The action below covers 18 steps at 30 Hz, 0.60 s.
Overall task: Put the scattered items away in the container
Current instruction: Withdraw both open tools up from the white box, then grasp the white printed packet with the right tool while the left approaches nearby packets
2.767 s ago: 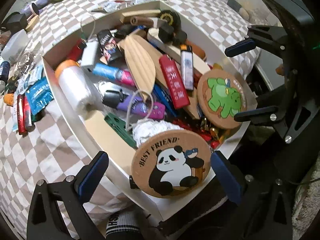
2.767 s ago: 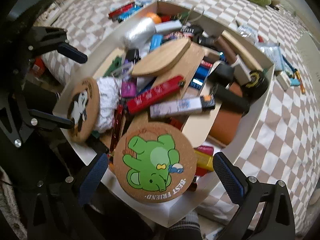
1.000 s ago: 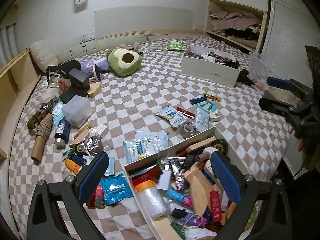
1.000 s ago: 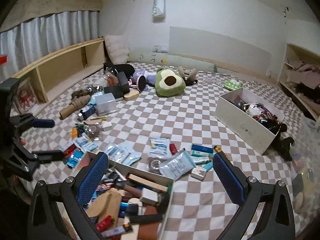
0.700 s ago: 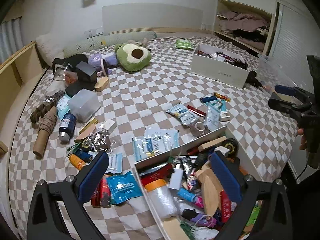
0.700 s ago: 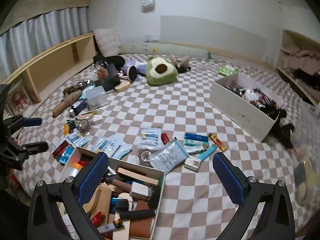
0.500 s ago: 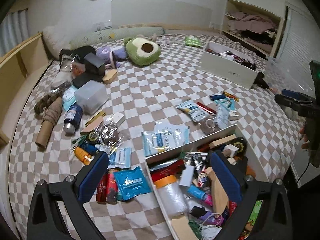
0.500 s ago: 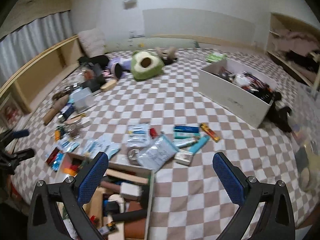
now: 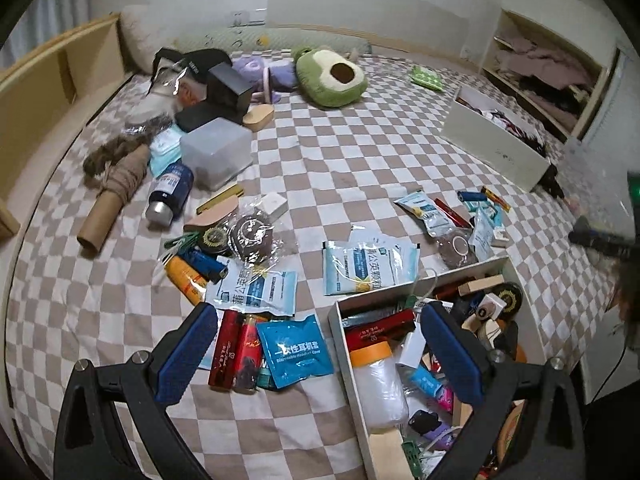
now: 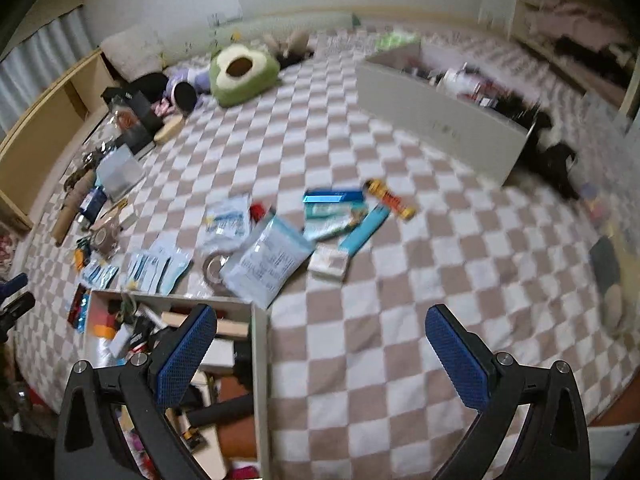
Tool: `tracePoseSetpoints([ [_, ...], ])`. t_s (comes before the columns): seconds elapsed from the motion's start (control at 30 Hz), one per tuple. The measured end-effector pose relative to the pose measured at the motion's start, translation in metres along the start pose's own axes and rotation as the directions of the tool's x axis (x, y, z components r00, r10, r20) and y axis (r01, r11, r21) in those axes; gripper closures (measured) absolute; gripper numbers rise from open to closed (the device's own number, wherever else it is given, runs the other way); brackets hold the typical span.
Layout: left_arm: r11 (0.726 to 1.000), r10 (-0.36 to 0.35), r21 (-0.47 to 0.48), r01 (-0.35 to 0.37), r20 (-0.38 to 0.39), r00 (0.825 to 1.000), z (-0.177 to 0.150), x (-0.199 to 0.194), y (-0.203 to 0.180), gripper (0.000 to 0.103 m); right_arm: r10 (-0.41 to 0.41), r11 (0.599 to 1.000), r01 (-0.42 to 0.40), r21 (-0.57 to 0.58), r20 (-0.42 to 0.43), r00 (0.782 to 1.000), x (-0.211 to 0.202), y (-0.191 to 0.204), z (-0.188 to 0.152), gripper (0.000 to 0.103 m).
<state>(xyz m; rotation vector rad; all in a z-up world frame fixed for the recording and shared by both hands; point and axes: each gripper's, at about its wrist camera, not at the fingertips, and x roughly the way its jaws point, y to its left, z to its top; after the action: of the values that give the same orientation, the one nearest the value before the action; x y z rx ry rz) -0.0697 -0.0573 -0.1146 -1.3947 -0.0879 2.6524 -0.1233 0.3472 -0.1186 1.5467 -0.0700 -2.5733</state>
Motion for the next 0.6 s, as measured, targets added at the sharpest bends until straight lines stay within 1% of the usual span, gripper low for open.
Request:
tracePoseSetpoints([
  [0.13,0.999,0.004,-0.038,-0.004,-0.003,1.000,0.002,0.000,0.008,0.002,0.015,1.000,-0.016,-0.013,-0.018,1.000,0.010,0.006,0.002,0.000],
  [0.23,0.998,-0.004,-0.064,0.003,-0.005,1.000,0.005,-0.002,0.013,0.002,0.077,0.997,-0.076,0.015,-0.033,0.997,0.017,0.007,0.005,0.000],
  [0.3,0.996,-0.006,-0.084,0.006,0.003,1.000,0.009,-0.004,0.018,0.002,0.095,0.995,-0.094,0.017,-0.030,0.995,0.021,0.008,0.007,0.000],
  [0.37,0.995,-0.004,-0.100,0.005,0.013,1.000,0.012,-0.006,0.023,0.002,0.097,0.995,-0.096,0.020,-0.025,0.995,0.025,0.009,0.011,0.000],
  [0.47,0.991,-0.002,-0.130,0.004,0.018,1.000,0.015,-0.007,0.030,0.004,0.132,0.989,-0.129,0.075,-0.035,0.991,0.032,0.005,0.018,0.000],
  [0.5,0.990,-0.004,-0.139,0.005,0.013,1.000,0.016,-0.006,0.032,0.009,0.145,0.985,-0.140,0.106,-0.046,0.988,0.036,0.003,0.021,0.000],
  [0.6,0.987,-0.010,-0.162,0.009,-0.008,1.000,0.015,-0.002,0.036,0.009,0.188,0.970,-0.172,0.174,-0.080,0.979,0.048,0.002,0.026,0.000],
])
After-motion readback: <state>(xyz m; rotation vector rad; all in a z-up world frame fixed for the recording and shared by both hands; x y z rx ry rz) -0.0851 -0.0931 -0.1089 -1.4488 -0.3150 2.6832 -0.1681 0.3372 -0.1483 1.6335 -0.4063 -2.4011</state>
